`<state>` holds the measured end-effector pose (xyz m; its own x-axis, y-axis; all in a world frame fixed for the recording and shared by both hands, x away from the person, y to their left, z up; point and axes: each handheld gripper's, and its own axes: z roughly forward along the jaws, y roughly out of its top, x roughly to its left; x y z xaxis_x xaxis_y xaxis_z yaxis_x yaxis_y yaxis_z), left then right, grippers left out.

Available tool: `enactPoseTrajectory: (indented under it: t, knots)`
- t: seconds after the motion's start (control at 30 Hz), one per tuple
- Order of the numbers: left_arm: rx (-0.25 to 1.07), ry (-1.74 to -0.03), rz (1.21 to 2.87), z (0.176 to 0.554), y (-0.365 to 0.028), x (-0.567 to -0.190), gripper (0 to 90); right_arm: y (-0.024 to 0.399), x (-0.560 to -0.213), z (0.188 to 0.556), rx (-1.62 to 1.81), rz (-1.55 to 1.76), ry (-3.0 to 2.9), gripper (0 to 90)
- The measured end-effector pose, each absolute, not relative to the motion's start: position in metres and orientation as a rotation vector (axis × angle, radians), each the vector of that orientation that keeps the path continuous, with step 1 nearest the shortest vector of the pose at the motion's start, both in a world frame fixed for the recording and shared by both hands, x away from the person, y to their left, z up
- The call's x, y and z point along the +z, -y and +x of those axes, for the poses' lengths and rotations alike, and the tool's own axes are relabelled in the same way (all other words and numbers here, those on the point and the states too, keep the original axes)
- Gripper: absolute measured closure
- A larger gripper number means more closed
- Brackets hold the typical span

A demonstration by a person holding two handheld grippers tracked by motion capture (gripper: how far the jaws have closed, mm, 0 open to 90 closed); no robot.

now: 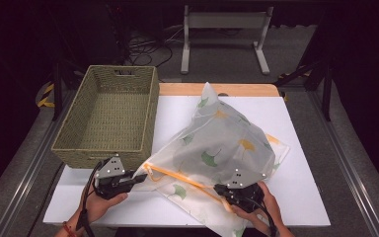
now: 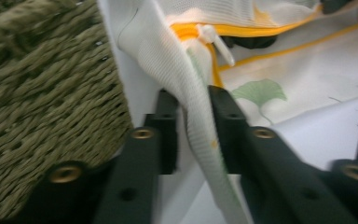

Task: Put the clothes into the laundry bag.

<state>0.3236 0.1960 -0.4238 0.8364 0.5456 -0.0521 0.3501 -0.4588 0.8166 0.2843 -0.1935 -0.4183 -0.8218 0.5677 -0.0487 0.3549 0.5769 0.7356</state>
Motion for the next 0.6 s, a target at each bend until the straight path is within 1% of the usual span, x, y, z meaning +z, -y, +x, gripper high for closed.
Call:
enactPoseTrajectory:
  t: [0.03, 0.07, 0.1, 0.17, 0.23, 0.3, 0.43, 0.5, 0.53, 0.6]
  knots:
    - [0.27, -0.654, 2.096, 0.324, -0.196, -0.424, 68.3, 0.193, -0.419, 0.285, 1.087, 0.761, -2.535, 87.7]
    - [0.262, -0.647, 2.096, 0.325, -0.197, -0.425, 70.8, 0.193, -0.42, 0.285, 1.086, 0.762, -2.538, 87.8]
    - [0.257, -0.652, 2.088, 0.326, -0.198, -0.426, 70.8, 0.193, -0.42, 0.285, 1.086, 0.762, -2.538, 87.8]
    - [0.249, -0.655, 2.07, 0.329, -0.197, -0.426, 62.8, 0.192, -0.42, 0.285, 1.088, 0.762, -2.542, 87.9]
    - [0.249, -0.654, 2.071, 0.332, -0.195, -0.424, 61.1, 0.192, -0.42, 0.286, 1.082, 0.761, -2.546, 87.8]
    - [0.248, -0.653, 2.07, 0.334, -0.193, -0.424, 61.9, 0.191, -0.421, 0.287, 1.082, 0.763, -2.556, 87.5]
    - [0.249, -0.615, 2.086, 0.334, -0.19, -0.423, 71.5, 0.193, -0.422, 0.288, 1.082, 0.774, -2.552, 86.6]
    - [0.246, -0.596, 2.103, 0.333, -0.19, -0.424, 79.7, 0.194, -0.422, 0.287, 1.088, 0.79, -2.54, 86.7]
    - [0.244, -0.592, 2.111, 0.333, -0.191, -0.424, 80.2, 0.195, -0.423, 0.287, 1.09, 0.79, -2.539, 86.7]
    - [0.24, -0.58, 2.122, 0.332, -0.191, -0.424, 84.3, 0.196, -0.423, 0.286, 1.09, 0.793, -2.534, 86.9]
